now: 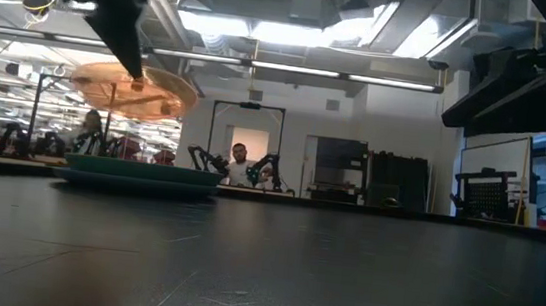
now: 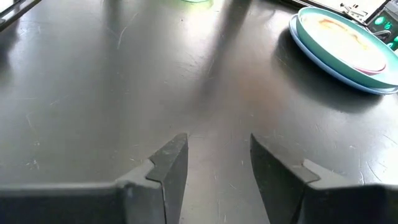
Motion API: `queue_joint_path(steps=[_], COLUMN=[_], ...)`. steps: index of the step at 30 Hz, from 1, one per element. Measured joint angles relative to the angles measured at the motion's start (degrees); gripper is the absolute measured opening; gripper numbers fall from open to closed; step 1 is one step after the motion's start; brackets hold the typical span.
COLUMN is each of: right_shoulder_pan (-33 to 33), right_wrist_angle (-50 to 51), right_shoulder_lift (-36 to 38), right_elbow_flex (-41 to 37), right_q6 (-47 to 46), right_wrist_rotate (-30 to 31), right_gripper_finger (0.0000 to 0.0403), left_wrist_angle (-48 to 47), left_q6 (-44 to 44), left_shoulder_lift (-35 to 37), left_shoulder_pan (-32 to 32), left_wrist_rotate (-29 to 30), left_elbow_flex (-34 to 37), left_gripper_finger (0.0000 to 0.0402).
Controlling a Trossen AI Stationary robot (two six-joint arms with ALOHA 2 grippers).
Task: Stack plastic plates
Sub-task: Stack the orange plate on the orange plate
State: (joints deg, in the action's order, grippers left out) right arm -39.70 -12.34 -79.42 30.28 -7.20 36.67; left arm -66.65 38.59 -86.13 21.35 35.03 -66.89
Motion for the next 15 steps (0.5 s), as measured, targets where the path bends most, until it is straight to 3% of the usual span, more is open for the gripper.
queue_joint_path(steps=[8,15], right_shoulder_pan=[0.0,-0.01], right_wrist_angle=[0.02,0.11], right_shoulder_lift=[0.0,0.0], right_elbow_flex=[0.0,0.0], right_q6=[0.0,0.01], right_wrist_rotate=[0.0,0.0], right_gripper_finger=[0.0166,0.0166], left_wrist_angle=[1.7,11.96], left_q6=[-16.57,-27.6], left_shoulder_lift=[0.02,0.04], left_shoulder_pan=[-14.85,-26.63], left_wrist_rotate=[-0.31,-8.22], left_elbow_flex=[0.45,9.1], left_gripper_finger=[0.0002,0.0002])
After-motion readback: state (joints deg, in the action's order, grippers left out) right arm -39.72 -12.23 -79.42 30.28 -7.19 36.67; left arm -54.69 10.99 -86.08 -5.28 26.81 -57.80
